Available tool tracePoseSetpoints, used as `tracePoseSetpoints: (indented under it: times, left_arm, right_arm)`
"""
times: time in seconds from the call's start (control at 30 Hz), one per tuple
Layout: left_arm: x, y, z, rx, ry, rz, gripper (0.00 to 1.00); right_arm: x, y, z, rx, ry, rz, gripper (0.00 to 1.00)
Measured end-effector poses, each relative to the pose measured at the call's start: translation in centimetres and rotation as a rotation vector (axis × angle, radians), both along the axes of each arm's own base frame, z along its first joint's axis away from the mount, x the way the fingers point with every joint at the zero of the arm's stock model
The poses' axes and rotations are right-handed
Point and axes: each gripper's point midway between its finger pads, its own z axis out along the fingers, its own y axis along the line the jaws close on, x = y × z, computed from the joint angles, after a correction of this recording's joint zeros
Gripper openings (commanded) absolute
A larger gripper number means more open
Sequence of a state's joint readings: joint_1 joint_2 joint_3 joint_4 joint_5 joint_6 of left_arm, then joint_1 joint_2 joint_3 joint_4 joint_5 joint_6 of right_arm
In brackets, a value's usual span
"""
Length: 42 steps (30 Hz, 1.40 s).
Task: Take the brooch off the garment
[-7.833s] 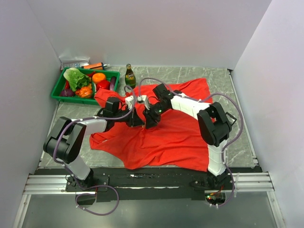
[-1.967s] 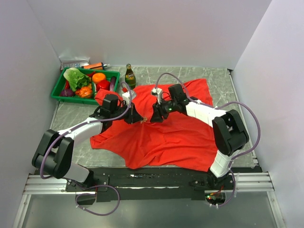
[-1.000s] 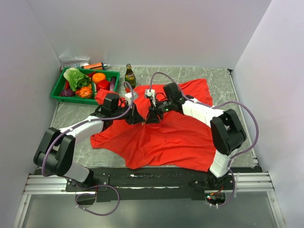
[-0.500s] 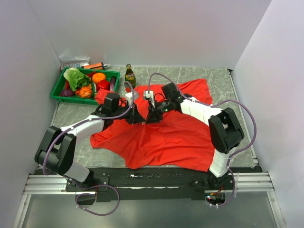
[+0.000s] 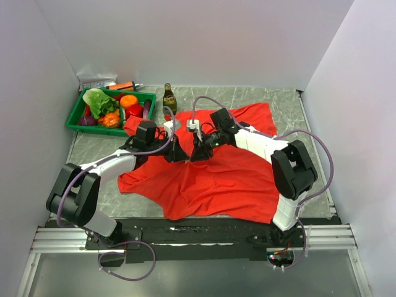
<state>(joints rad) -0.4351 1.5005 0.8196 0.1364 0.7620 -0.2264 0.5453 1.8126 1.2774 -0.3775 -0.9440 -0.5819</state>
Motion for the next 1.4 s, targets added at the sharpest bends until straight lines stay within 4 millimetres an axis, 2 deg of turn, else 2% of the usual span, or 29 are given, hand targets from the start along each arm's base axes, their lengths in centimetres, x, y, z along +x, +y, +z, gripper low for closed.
tracePoseSetpoints:
  times: [0.37, 0.43, 0.57, 0.73, 0.9, 0.97, 1.23, 1.4]
  left_arm:
    - [0.6, 0.3, -0.1, -0.011, 0.025, 0.006, 0.01]
    - [0.8, 0.4, -0.3, -0.017, 0.043, 0.013, 0.01]
    - [1.3, 0.6, -0.6, -0.039, 0.083, 0.031, 0.01]
    - [1.6, 0.5, -0.5, -0.062, 0.11, 0.038, 0.01]
    - [2.5, 0.5, 0.4, -0.07, 0.087, 0.049, 0.01]
    - [2.7, 0.5, 0.7, -0.069, 0.074, 0.049, 0.01]
    - [2.2, 0.5, -0.1, -0.039, 0.091, 0.039, 0.01]
    - [2.2, 0.5, -0.1, -0.039, 0.089, 0.039, 0.01]
  right_arm:
    - [0.7, 0.3, -0.1, -0.005, -0.003, -0.043, 0.19]
    - [1.0, 0.5, -0.2, -0.01, 0.008, -0.072, 0.15]
    - [1.5, 0.6, -0.5, -0.031, 0.052, -0.17, 0.15]
    - [1.8, 0.3, -0.1, -0.057, 0.101, -0.32, 0.19]
    - [2.8, 0.4, 1.5, -0.037, 0.25, -0.463, 0.35]
    - [3.2, 0.3, 2.0, -0.015, 0.284, -0.49, 0.38]
    - [3.8, -1.3, 6.1, 0.092, 0.252, -0.454, 0.46]
    - [4.4, -2.8, 5.7, 0.079, 0.189, -0.428, 0.47]
